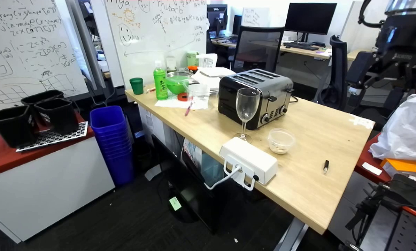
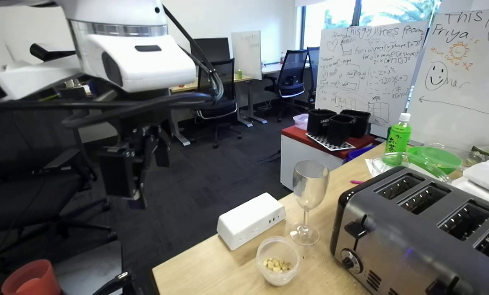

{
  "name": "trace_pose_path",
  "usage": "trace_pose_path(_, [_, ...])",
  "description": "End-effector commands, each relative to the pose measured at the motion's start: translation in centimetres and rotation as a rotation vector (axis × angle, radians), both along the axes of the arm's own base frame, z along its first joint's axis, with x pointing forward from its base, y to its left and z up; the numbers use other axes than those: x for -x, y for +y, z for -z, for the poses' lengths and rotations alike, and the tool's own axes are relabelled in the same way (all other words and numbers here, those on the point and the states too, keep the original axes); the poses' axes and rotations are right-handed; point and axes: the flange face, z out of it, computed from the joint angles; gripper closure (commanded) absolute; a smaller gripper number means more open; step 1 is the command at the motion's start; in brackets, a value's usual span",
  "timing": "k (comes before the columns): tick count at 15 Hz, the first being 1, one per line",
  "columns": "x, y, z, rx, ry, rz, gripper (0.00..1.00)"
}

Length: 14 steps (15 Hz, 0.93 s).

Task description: Pick the black and white object on the table and put it next to the bread toaster

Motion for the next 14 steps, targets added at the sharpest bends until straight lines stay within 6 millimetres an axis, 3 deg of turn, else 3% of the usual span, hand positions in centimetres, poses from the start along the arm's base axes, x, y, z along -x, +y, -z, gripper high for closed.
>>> trace_pose_path(1, [0.0, -0.1, 0.1, 0.000, 0.001, 0.009, 0.00])
trace_pose_path(6, [0.0, -0.1, -0.1, 0.001, -0.007, 0.020, 0.00])
trace_pose_path(14, [-3.0, -6.1, 8.6, -0.108, 0.032, 0.446, 0.00])
